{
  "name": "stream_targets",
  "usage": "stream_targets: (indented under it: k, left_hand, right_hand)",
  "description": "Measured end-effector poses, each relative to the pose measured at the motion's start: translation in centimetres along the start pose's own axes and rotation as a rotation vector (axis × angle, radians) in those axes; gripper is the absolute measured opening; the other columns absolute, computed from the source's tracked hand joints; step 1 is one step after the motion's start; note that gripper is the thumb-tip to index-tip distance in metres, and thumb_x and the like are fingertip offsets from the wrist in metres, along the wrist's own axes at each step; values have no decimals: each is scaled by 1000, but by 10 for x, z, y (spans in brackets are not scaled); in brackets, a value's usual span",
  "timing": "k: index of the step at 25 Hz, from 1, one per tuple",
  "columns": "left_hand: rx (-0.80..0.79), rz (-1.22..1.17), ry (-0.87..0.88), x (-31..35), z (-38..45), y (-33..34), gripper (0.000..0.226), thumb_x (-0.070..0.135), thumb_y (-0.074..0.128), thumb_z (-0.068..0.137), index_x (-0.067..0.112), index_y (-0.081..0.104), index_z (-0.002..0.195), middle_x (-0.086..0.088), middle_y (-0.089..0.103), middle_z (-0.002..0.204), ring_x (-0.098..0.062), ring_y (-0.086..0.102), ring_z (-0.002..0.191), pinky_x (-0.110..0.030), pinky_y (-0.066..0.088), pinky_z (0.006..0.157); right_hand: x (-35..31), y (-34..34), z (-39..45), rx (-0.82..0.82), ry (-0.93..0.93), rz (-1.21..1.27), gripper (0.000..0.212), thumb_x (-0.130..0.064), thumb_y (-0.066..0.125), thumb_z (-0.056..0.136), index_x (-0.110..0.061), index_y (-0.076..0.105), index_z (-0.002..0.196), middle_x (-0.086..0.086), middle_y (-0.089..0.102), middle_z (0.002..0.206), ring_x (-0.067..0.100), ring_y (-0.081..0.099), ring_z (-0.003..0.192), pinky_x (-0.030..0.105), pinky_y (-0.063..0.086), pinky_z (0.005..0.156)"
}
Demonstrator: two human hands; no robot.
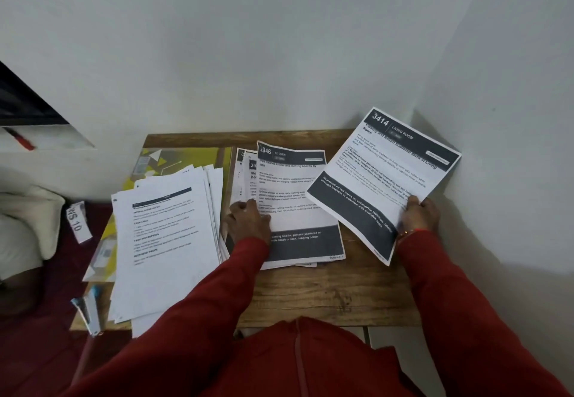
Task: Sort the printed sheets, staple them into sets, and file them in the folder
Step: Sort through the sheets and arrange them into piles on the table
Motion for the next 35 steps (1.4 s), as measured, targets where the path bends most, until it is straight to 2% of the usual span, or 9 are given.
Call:
stream_targets:
  k: [5,11,14,17,20,24,28,31,35]
  left_hand:
    - [-13,-74,-47,2,0,1,44,24,69,87,17,51,127,-18,37,136,-39,34,127,-50,31,107]
    - [-103,-69,-171,-5,4,-1,55,31,71,84,26,47,132,-18,43,136,-41,34,131,-54,24,111]
    - [-29,-157,-24,2,7,-8,33,20,71,84,29,61,114,-7,58,122,-31,52,115,-41,43,96]
    - [46,-455,97,8,3,-38,25,3,72,80,25,67,93,1,59,102,-23,58,100,-23,40,83]
    - [187,-612,57,-16,15,-94,25,2,71,80,17,70,101,4,60,102,-17,55,97,-19,38,83]
    - [276,-761,-19,-85,55,-157,37,5,71,82,11,67,118,-7,66,109,-16,60,97,-20,46,90]
    - [195,-1012,-195,-135,75,-160,35,12,75,79,12,69,114,-11,69,114,-27,64,105,-50,48,101]
    - [90,-1180,-188,-122,69,-150,36,1,64,87,5,61,123,-9,67,115,-24,65,101,-43,50,98]
    - [-93,-1248,-152,-89,64,-132,33,0,64,87,8,63,119,-4,70,109,-20,69,93,-33,58,84]
  right_hand:
    - [4,-4,5,13,-18,-42,20,-3,48,95,0,62,108,11,59,97,18,55,87,7,43,53]
    - [27,-9,7,-11,73,-101,25,-6,51,95,7,63,111,1,61,79,18,56,82,11,44,56]
    - [34,-12,5,-36,98,-120,24,-7,51,95,3,64,112,9,65,98,20,58,93,20,48,70]
    - [29,-11,3,-50,71,-138,23,-8,51,95,-2,65,112,7,64,98,18,59,90,26,48,78]
    - [18,-4,4,-40,55,-124,16,-8,49,97,-8,62,107,1,60,83,12,55,74,22,44,71]
    - [-5,8,15,-19,-28,-189,26,-13,48,98,2,63,113,7,61,99,17,56,92,25,39,78]
    - [-34,25,14,-21,-174,-293,30,-9,48,97,12,61,114,21,63,107,20,56,98,22,42,82]
    - [-43,37,5,-48,-256,-358,29,-11,52,96,8,63,115,24,65,115,28,60,103,23,40,79]
    - [-38,64,-20,-168,-343,-425,27,-13,56,95,4,64,114,23,66,112,21,57,92,28,41,77]
Point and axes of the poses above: each hand's wrist, its own z-axis towards the middle knuckle, its own y-axis out of the palm, x = y × z, the point moved 6 cm from there along z, towards the middle knuckle
